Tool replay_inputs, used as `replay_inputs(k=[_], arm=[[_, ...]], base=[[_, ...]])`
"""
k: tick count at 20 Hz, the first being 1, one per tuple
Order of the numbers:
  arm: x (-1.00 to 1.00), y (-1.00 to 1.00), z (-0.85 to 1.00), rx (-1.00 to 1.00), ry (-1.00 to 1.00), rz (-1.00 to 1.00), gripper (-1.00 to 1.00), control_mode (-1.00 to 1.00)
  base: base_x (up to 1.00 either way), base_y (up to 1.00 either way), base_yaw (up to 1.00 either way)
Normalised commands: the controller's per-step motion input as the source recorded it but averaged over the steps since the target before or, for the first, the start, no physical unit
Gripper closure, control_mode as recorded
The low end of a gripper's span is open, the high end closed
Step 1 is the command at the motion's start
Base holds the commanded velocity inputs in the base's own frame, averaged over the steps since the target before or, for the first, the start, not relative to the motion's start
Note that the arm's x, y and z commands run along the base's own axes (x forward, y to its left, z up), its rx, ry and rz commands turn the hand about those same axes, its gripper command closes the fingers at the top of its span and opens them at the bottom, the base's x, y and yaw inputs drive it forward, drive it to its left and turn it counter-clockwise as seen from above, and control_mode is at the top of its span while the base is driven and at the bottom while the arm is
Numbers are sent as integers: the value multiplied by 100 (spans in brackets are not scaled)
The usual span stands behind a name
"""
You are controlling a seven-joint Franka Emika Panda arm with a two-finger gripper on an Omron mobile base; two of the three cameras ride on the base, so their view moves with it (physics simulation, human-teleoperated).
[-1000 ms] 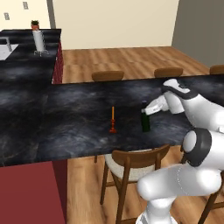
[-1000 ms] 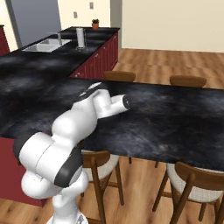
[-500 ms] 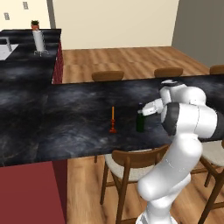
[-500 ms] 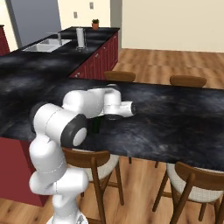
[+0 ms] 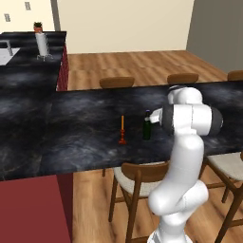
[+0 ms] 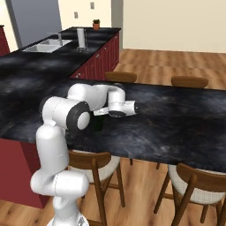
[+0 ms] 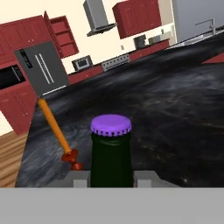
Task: Get the candle and the beer from the cabinet and move them to the dining counter.
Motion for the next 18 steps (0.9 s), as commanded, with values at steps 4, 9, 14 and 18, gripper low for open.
replay_inputs(k=[4, 9, 14, 18], arm=[[13, 30, -31, 0, 0, 1, 100, -100], [0, 11, -29, 0, -1, 0, 100, -100], [0, 5, -24, 0, -5, 0, 100, -100], [0, 3, -9, 0, -2, 0, 100, -100]], base=[[0, 0, 0], [0, 0, 0], [0, 0, 0], [0, 0, 0]])
